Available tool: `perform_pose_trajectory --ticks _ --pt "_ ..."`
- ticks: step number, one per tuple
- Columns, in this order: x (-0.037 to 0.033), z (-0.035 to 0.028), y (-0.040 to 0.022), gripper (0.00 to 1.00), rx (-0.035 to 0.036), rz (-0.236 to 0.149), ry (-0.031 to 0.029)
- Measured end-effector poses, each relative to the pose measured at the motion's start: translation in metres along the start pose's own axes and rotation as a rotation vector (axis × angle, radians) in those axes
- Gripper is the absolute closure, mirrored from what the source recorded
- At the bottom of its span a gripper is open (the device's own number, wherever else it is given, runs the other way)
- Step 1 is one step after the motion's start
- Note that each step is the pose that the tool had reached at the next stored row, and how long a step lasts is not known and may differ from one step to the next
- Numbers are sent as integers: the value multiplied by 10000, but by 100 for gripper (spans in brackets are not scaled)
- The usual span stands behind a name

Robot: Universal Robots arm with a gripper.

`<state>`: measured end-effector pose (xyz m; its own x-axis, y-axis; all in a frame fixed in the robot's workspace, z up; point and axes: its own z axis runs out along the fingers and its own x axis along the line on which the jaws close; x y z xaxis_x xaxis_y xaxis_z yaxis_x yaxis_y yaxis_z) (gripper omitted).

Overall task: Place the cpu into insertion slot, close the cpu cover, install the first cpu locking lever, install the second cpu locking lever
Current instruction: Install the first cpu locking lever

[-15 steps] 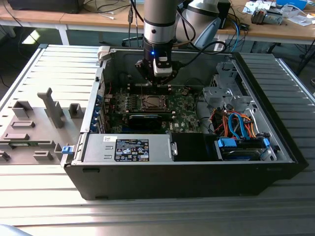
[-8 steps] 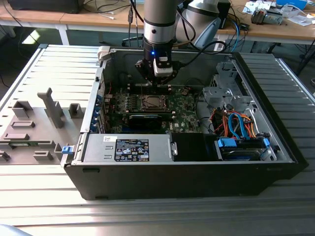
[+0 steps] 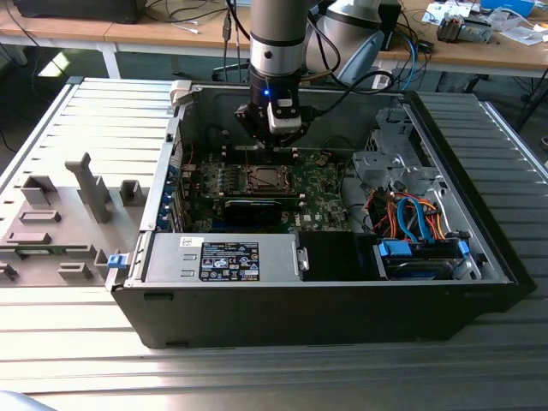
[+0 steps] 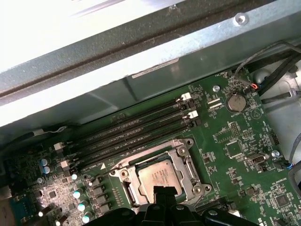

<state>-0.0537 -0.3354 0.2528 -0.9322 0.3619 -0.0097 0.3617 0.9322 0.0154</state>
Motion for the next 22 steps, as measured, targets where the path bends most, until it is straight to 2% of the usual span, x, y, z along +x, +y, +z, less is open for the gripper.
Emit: perform_pose_trajectory --ticks 22 --pt "0 0 0 89 -3 -324 5"
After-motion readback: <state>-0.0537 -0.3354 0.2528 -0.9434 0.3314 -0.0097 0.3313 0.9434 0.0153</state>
